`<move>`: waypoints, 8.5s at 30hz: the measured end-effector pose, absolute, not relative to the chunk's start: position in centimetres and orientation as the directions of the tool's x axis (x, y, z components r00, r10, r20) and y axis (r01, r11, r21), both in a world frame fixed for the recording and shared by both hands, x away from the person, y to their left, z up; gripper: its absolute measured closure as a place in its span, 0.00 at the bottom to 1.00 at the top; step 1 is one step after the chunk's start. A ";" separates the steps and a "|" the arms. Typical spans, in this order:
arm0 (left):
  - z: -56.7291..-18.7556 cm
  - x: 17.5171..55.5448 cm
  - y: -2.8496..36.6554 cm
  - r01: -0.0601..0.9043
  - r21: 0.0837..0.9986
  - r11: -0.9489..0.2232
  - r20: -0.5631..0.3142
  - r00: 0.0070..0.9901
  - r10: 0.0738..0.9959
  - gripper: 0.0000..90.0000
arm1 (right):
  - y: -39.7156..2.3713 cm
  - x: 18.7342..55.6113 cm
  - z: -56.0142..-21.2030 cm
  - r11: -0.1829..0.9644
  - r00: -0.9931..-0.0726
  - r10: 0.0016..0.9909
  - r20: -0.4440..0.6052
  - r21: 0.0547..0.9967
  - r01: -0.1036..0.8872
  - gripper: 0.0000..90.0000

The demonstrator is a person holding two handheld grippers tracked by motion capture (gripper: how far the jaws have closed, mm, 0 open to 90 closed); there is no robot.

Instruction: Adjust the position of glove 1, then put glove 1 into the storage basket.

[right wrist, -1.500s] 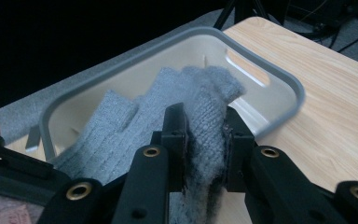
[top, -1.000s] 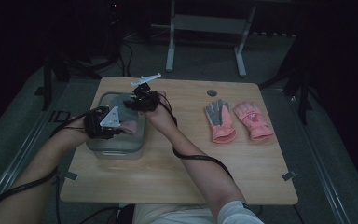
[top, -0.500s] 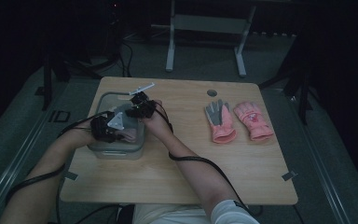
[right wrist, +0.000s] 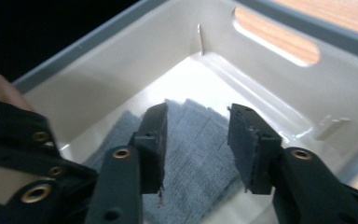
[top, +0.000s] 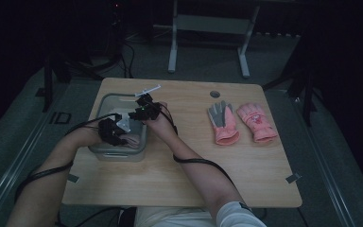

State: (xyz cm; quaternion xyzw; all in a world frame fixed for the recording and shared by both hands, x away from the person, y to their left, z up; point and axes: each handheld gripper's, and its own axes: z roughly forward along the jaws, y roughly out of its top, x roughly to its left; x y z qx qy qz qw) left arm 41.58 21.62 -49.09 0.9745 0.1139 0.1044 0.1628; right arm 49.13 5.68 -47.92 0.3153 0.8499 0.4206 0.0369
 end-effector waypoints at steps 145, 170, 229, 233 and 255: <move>-54.1 30.4 8.1 0.186 0.649 -0.737 0.021 0.965 0.263 0.09 | -20.6 42.8 -43.6 0.412 -0.537 0.835 -0.118 0.781 0.470 0.98; -54.3 30.3 8.1 0.171 0.647 -0.743 0.027 0.969 0.246 0.09 | -14.3 39.9 -51.8 0.461 -0.551 0.830 -0.090 0.667 0.586 0.98; -54.3 30.4 8.2 0.164 0.659 -0.734 0.019 0.972 0.234 0.09 | -37.6 50.9 -52.2 0.353 -0.369 0.920 -0.131 0.685 0.638 0.43; -54.3 30.3 8.1 0.158 0.648 -0.745 0.026 0.973 0.229 0.09 | -37.7 51.4 -52.9 0.325 -0.365 0.927 -0.085 0.668 0.670 0.48; -54.3 30.3 8.2 0.160 0.651 -0.742 0.025 0.973 0.231 0.09 | -35.6 48.9 -50.0 0.175 -0.232 0.972 -0.017 0.714 0.678 0.94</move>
